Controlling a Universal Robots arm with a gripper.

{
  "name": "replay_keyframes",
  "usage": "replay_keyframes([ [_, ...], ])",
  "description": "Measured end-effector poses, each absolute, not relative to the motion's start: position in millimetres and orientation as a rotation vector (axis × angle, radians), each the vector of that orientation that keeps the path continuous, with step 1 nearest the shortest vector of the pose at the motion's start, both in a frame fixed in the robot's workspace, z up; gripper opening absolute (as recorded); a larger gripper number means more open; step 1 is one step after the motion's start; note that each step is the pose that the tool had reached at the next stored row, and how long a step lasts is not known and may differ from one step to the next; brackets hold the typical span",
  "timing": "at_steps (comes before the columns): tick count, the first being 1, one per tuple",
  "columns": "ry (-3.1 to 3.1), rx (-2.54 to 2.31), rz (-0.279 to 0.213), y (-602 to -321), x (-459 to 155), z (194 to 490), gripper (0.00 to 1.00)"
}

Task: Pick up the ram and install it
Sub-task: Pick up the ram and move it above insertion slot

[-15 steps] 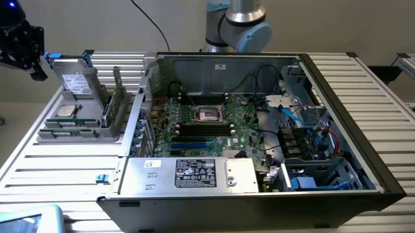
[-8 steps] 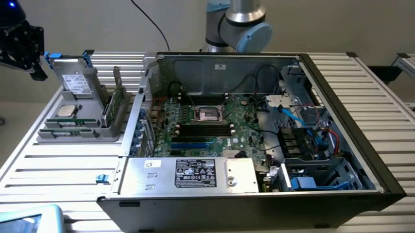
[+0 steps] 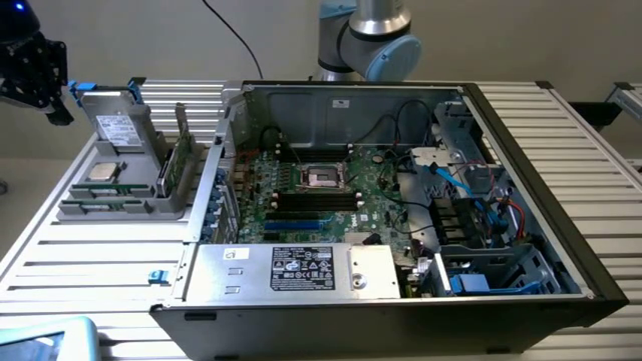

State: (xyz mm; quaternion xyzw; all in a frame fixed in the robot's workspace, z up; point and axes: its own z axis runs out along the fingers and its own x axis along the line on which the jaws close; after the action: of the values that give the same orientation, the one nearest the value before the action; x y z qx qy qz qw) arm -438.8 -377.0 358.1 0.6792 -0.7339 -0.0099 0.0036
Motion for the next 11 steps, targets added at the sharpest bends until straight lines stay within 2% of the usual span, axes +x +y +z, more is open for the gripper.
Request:
replay_keyframes([
  [7,-2.292,2.137,-0.031,-377.0,-438.8,358.1,0.12],
  [10,-2.292,2.137,-0.031,-377.0,-438.8,358.0,0.31],
  [11,-2.292,2.138,-0.031,-377.0,-438.8,357.9,0.31],
])
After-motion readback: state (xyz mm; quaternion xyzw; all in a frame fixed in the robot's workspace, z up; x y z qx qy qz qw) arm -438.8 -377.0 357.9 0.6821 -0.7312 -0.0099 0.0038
